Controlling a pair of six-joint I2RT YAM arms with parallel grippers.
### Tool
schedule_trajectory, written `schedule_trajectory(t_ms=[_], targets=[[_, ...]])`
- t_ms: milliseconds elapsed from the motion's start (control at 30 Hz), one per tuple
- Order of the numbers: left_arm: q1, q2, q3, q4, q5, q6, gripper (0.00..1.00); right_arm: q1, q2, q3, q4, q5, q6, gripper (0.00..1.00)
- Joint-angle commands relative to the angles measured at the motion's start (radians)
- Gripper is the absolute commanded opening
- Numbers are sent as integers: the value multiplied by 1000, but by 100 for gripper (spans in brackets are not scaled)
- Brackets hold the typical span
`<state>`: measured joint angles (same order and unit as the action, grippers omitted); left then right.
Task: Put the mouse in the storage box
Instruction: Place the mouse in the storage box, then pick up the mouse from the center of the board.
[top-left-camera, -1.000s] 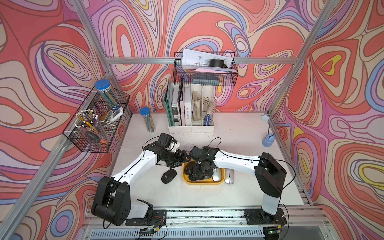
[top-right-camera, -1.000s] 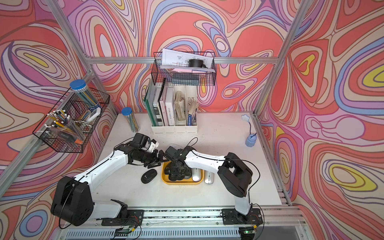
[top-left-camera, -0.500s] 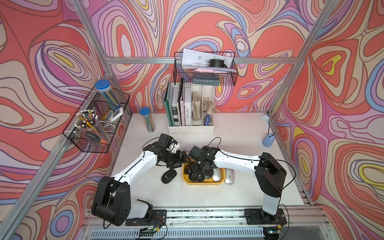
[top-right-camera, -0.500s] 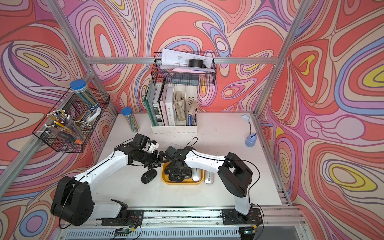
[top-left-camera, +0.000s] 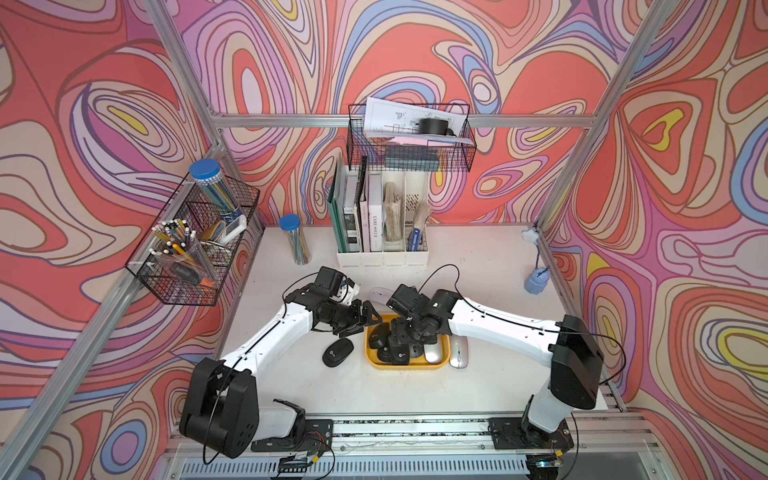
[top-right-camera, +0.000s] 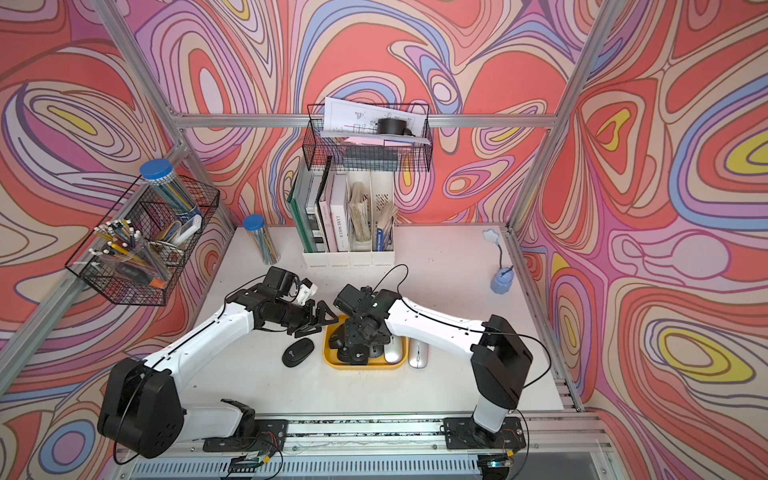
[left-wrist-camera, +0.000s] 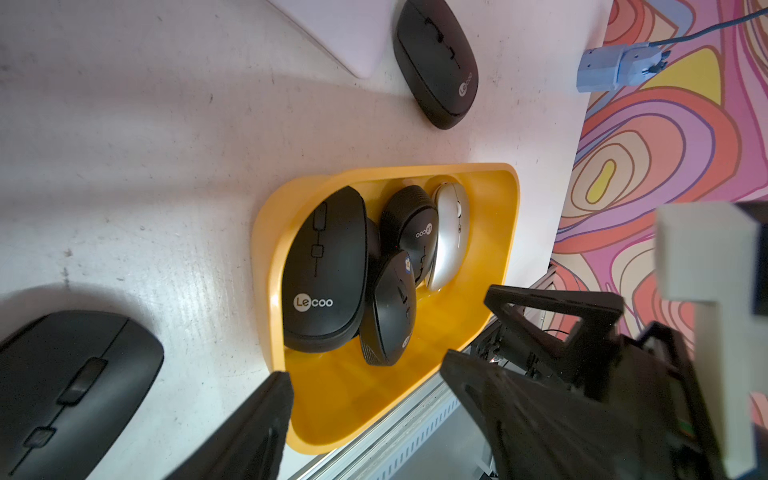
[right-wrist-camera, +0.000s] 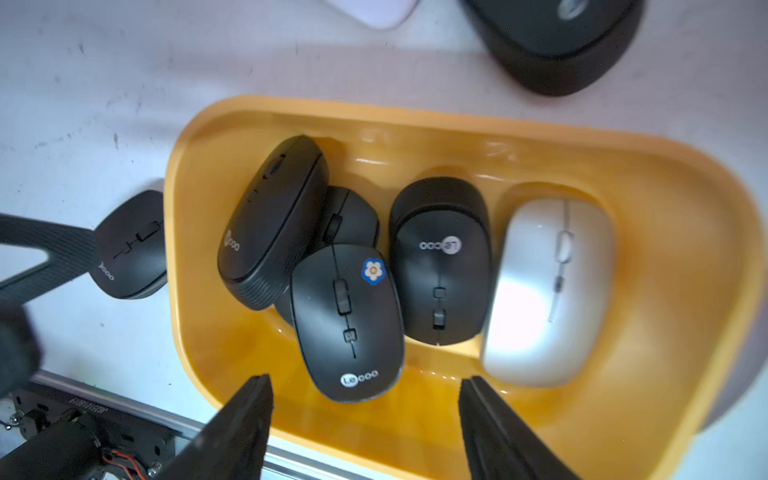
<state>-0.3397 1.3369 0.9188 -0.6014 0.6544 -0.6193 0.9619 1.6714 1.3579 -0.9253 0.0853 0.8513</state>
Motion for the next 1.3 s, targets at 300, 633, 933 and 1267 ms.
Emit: schedule_trajectory(t_ms=[300,633,933,1267], targets=[[-223,29,130,-11,-25,31,80,-341,-272,-224,-97,72,-130,75],[-372,144,184,48,-61,-15,78,-392,-305,-407,-49,-34,-157,76],[-375,157,214,18,-72,5,78,-399,-239,-448,51,-106,-184,77],[-376,148,219,-6,-92,14,78,-400,-142,-425,95,-108,-202,78]])
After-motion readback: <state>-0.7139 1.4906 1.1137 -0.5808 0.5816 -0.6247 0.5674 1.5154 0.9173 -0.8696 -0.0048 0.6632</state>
